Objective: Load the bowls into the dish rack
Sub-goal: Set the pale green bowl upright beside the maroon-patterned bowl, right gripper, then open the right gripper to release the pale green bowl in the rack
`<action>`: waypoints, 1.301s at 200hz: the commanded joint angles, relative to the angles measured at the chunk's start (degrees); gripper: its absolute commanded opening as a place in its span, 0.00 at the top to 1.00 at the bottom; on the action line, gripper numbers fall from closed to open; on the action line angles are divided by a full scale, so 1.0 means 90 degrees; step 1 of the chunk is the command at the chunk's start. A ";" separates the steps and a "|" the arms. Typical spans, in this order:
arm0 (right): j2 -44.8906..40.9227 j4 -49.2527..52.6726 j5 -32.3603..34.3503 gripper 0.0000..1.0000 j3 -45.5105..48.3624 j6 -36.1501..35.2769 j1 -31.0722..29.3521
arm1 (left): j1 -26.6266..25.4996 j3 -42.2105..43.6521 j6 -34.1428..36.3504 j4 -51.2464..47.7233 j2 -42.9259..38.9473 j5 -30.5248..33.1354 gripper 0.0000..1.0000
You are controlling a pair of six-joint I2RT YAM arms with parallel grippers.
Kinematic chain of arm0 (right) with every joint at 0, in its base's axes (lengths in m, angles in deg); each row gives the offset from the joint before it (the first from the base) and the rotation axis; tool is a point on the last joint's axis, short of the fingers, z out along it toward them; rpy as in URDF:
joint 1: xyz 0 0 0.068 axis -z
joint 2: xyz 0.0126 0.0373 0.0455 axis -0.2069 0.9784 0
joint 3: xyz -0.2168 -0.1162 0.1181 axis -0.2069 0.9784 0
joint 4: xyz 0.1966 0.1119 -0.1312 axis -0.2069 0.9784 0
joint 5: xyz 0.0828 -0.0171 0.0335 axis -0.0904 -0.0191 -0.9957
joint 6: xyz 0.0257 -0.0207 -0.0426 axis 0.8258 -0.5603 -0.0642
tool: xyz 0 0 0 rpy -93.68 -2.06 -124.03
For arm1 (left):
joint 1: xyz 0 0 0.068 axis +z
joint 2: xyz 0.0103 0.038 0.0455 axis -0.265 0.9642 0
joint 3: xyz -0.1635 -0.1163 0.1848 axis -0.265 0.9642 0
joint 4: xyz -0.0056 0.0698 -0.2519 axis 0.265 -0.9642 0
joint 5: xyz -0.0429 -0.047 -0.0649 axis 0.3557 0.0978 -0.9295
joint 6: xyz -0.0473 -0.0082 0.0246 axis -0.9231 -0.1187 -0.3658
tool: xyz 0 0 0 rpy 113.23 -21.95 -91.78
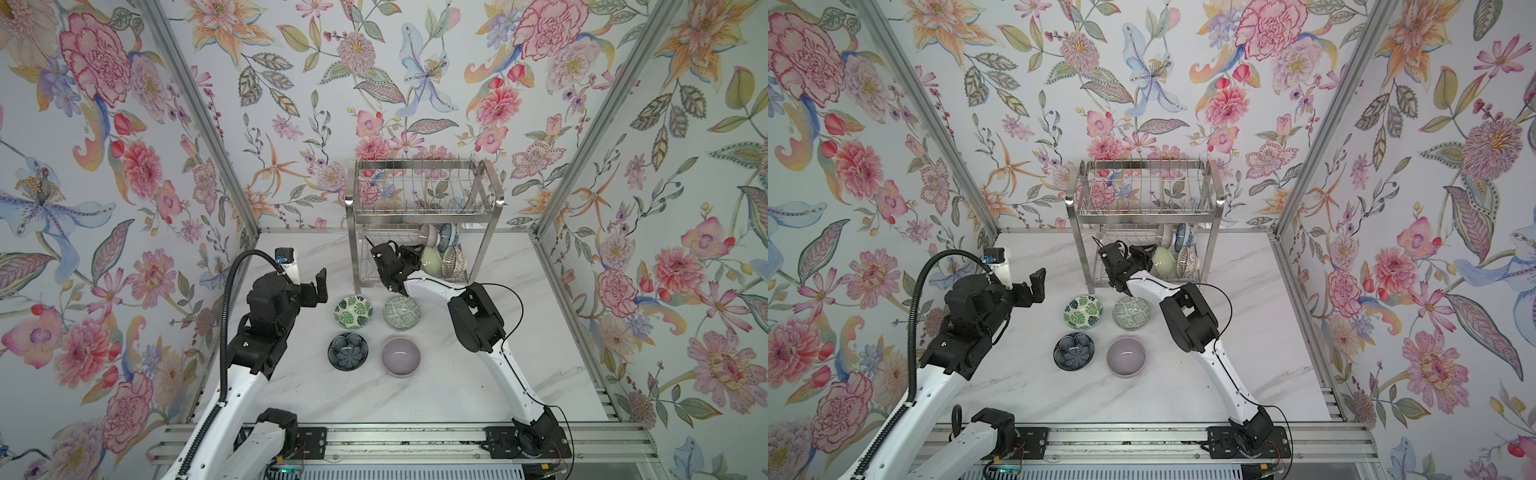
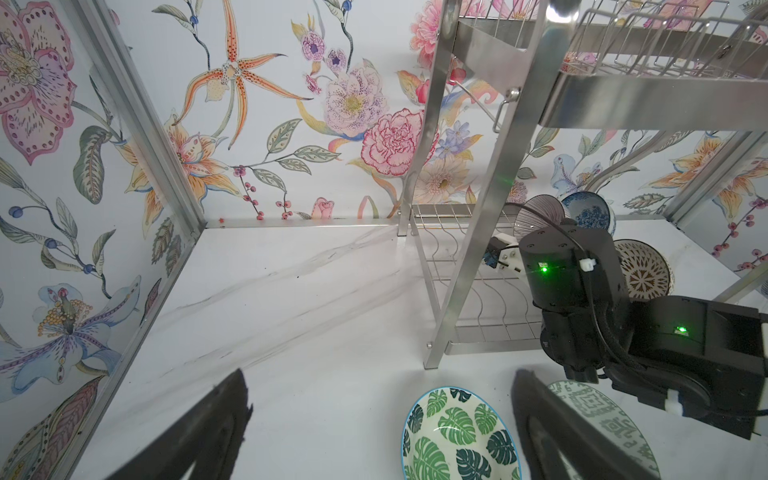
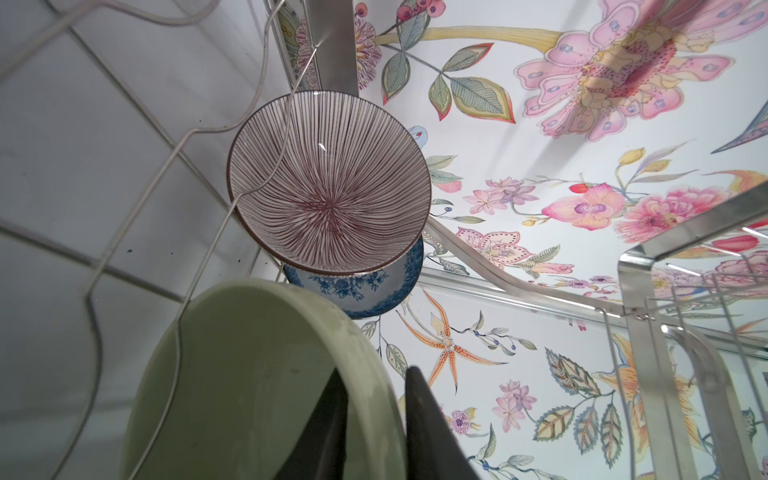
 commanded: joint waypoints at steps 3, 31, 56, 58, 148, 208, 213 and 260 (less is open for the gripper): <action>0.0227 0.0398 -0.0423 0.73 -0.0012 0.0099 0.0079 | 0.0081 0.0080 -0.0067 0.0150 0.0003 -0.0096 0.01; 0.0140 0.0393 -0.0422 0.73 -0.0032 0.0063 0.0152 | 0.0084 0.0085 -0.0067 0.0168 0.0046 -0.0101 0.01; 0.0008 0.0399 -0.0431 0.73 0.0005 0.0075 0.0226 | 0.0089 0.0109 -0.0077 0.0188 0.0071 -0.0107 0.01; -0.0003 0.0395 -0.0431 0.73 0.0014 0.0079 0.0234 | 0.0083 0.0110 -0.0077 0.0188 0.0075 -0.0106 0.01; -0.0409 0.0476 -0.0651 0.35 0.0184 0.0302 0.0333 | 0.0079 0.0119 -0.0135 0.0169 0.0183 -0.0088 0.01; -0.0743 0.0471 -0.1011 0.14 0.0201 0.0500 0.0279 | 0.0083 0.0065 -0.0117 0.0022 0.0256 0.0102 0.01; -0.0774 0.0477 -0.1068 0.12 0.0212 0.0531 0.0267 | 0.0075 0.0061 -0.0111 0.0015 0.0270 0.0122 0.01; -0.1199 0.0531 -0.1964 0.02 0.0581 0.0917 0.0150 | 0.0080 0.0022 -0.0077 0.0032 0.0492 0.0171 0.01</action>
